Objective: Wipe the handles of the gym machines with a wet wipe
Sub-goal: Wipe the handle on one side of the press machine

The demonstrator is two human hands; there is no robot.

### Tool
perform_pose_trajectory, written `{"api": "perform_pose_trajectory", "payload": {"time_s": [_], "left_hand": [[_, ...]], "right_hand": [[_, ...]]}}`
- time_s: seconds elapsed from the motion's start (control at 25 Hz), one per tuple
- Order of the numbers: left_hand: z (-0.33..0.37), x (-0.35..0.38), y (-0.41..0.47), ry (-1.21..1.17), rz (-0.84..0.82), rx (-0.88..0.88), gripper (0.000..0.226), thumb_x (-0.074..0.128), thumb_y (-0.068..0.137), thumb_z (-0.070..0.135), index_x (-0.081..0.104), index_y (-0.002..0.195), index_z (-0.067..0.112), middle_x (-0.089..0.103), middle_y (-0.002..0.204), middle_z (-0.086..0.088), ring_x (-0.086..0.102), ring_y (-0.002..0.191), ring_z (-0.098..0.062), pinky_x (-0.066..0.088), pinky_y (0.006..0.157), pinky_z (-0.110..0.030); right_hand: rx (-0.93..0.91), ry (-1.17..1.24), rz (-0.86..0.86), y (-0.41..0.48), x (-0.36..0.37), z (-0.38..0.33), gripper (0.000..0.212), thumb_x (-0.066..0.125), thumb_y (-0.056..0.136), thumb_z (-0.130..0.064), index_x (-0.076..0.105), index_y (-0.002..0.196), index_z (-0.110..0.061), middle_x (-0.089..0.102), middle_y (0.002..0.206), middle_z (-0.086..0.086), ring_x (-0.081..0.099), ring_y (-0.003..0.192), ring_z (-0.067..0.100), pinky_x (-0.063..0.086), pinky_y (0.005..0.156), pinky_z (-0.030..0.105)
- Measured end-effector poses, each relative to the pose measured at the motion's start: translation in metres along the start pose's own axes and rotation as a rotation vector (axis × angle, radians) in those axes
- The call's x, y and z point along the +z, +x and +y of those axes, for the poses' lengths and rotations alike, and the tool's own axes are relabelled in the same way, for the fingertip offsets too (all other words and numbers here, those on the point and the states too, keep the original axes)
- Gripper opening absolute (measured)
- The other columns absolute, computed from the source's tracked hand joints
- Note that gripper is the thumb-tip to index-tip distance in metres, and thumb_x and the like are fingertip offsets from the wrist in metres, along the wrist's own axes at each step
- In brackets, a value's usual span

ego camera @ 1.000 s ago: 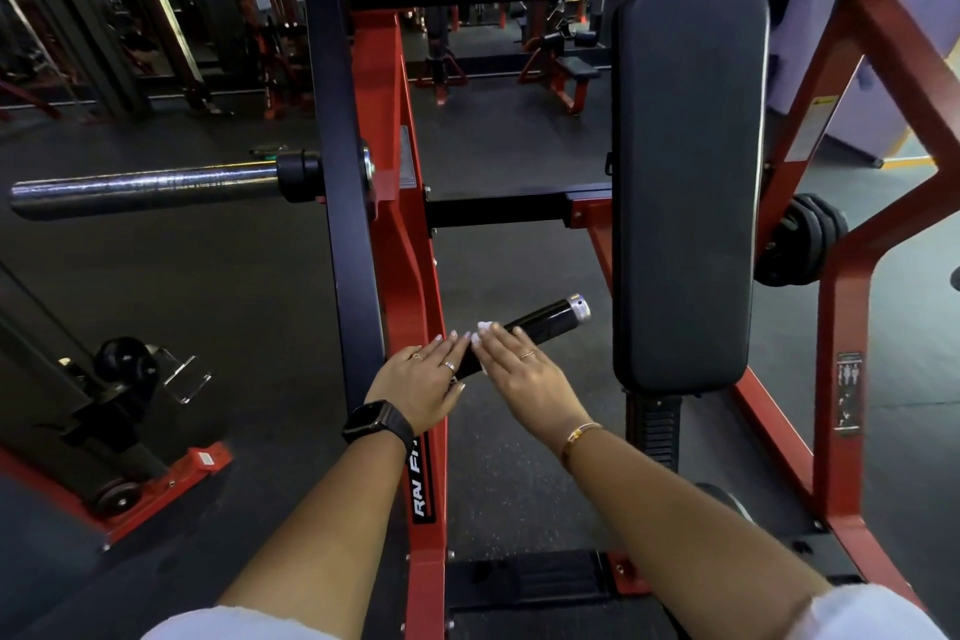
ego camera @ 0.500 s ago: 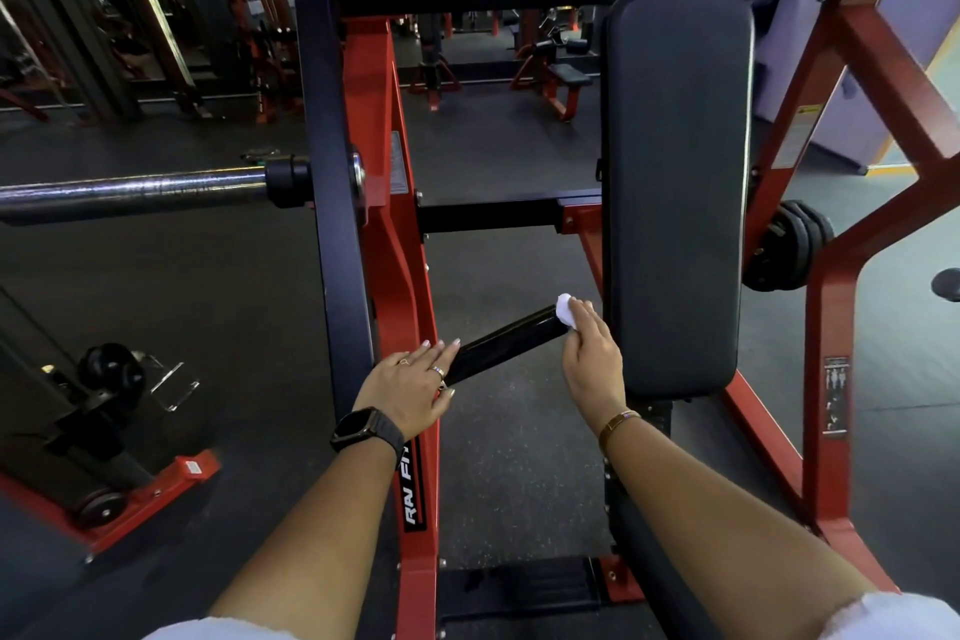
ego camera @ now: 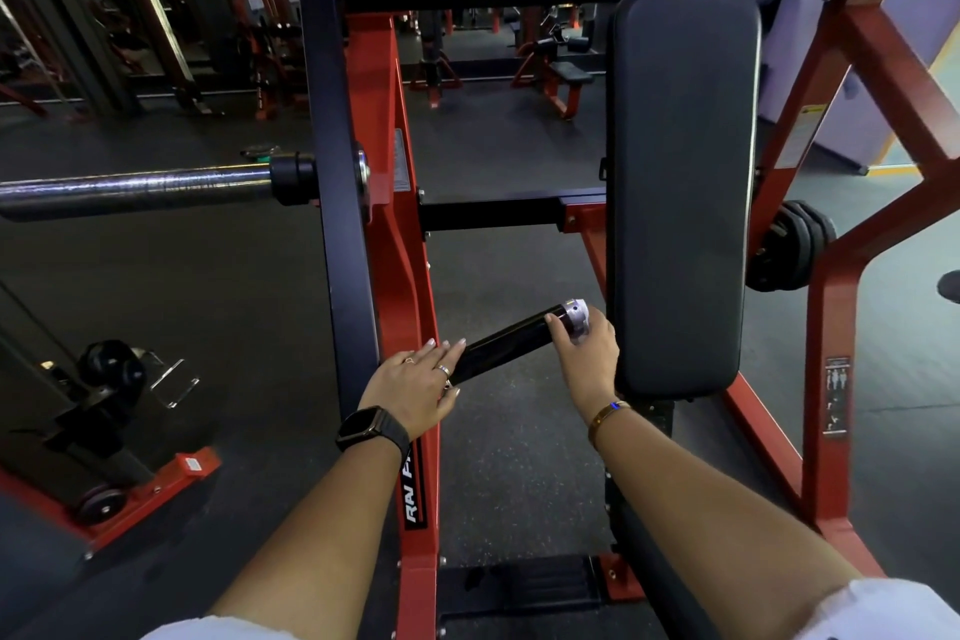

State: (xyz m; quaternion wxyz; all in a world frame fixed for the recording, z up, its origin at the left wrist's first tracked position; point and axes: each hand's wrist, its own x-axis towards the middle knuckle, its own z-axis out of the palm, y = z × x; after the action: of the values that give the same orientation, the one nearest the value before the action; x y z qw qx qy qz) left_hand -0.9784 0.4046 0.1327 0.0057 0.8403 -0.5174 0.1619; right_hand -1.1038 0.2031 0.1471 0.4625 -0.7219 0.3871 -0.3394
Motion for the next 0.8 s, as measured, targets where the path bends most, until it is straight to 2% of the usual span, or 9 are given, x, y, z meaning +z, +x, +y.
{"api": "perform_pose_trajectory", "payload": {"time_s": [0.16, 0.24, 0.32, 0.4, 0.48, 0.56, 0.64, 0.72, 0.8], "left_hand": [[0.001, -0.001, 0.0, -0.001, -0.033, -0.023, 0.063, 0.046, 0.093, 0.042, 0.026, 0.15, 0.022, 0.049, 0.143, 0.0, 0.043, 0.134, -0.016, 0.041, 0.101, -0.032], [0.002, -0.002, 0.001, 0.008, -0.049, -0.024, 0.063, 0.038, 0.097, 0.043, 0.017, 0.152, 0.023, 0.04, 0.15, 0.0, 0.034, 0.14, -0.015, 0.035, 0.107, -0.032], [0.002, -0.002, 0.002, 0.013, -0.053, -0.022, 0.063, 0.037, 0.097, 0.043, 0.016, 0.153, 0.023, 0.039, 0.15, 0.0, 0.033, 0.14, -0.015, 0.033, 0.108, -0.032], [0.001, -0.002, 0.001, 0.017, -0.05, -0.023, 0.063, 0.043, 0.095, 0.043, 0.023, 0.151, 0.022, 0.046, 0.146, 0.0, 0.04, 0.137, -0.016, 0.037, 0.106, -0.032], [0.001, -0.001, 0.0, 0.018, -0.042, -0.018, 0.064, 0.052, 0.09, 0.042, 0.034, 0.147, 0.021, 0.056, 0.137, -0.001, 0.05, 0.128, -0.017, 0.044, 0.099, -0.032], [0.001, -0.001, 0.0, 0.015, -0.016, -0.006, 0.065, 0.059, 0.085, 0.041, 0.042, 0.143, 0.02, 0.062, 0.129, -0.001, 0.057, 0.122, -0.017, 0.048, 0.093, -0.032], [0.001, -0.002, 0.0, 0.003, -0.006, -0.002, 0.065, 0.061, 0.084, 0.041, 0.043, 0.142, 0.02, 0.063, 0.128, -0.001, 0.058, 0.12, -0.017, 0.049, 0.092, -0.032], [0.002, -0.004, -0.001, -0.003, -0.013, -0.009, 0.065, 0.057, 0.087, 0.041, 0.039, 0.145, 0.02, 0.06, 0.131, -0.001, 0.055, 0.124, -0.017, 0.047, 0.095, -0.032], [0.002, -0.006, -0.001, -0.001, -0.033, -0.013, 0.063, 0.049, 0.092, 0.042, 0.03, 0.149, 0.021, 0.053, 0.14, -0.001, 0.047, 0.132, -0.017, 0.041, 0.102, -0.032]], "right_hand": [[-0.19, -0.055, 0.035, -0.002, 0.009, -0.008, 0.037, 0.06, 0.092, -0.023, 0.056, 0.126, -0.01, 0.047, 0.133, 0.002, 0.044, 0.123, 0.015, 0.038, 0.103, 0.027], [-0.252, -0.173, -0.03, 0.011, 0.009, -0.011, 0.037, 0.059, 0.092, -0.024, 0.056, 0.124, -0.005, 0.051, 0.13, 0.006, 0.046, 0.122, 0.02, 0.039, 0.103, 0.029], [-0.18, -0.185, -0.094, 0.02, 0.004, -0.015, 0.032, 0.058, 0.092, -0.028, 0.058, 0.115, -0.006, 0.054, 0.121, 0.007, 0.051, 0.111, 0.02, 0.04, 0.089, 0.025], [-0.014, -0.099, -0.094, 0.021, 0.0, -0.016, 0.031, 0.059, 0.09, -0.034, 0.057, 0.106, -0.007, 0.055, 0.111, 0.007, 0.053, 0.1, 0.02, 0.037, 0.076, 0.024], [0.13, -0.02, 0.015, 0.011, 0.004, -0.017, 0.039, 0.064, 0.088, -0.038, 0.056, 0.106, -0.005, 0.054, 0.107, 0.007, 0.053, 0.094, 0.019, 0.036, 0.074, 0.024], [0.175, 0.043, 0.157, -0.003, 0.013, -0.018, 0.039, 0.064, 0.089, -0.032, 0.055, 0.113, -0.002, 0.05, 0.111, 0.007, 0.051, 0.096, 0.019, 0.038, 0.078, 0.025], [0.074, 0.077, 0.216, -0.012, 0.02, -0.017, 0.033, 0.061, 0.092, -0.02, 0.055, 0.119, -0.003, 0.049, 0.12, 0.009, 0.051, 0.108, 0.022, 0.042, 0.089, 0.028], [-0.155, -0.028, 0.182, -0.011, 0.018, -0.014, 0.026, 0.057, 0.094, -0.014, 0.058, 0.117, -0.003, 0.052, 0.121, 0.009, 0.048, 0.115, 0.023, 0.04, 0.097, 0.028], [-0.292, -0.188, 0.087, 0.004, 0.01, -0.015, 0.022, 0.054, 0.095, -0.016, 0.061, 0.11, -0.002, 0.057, 0.115, 0.009, 0.051, 0.108, 0.024, 0.042, 0.092, 0.03]]}}
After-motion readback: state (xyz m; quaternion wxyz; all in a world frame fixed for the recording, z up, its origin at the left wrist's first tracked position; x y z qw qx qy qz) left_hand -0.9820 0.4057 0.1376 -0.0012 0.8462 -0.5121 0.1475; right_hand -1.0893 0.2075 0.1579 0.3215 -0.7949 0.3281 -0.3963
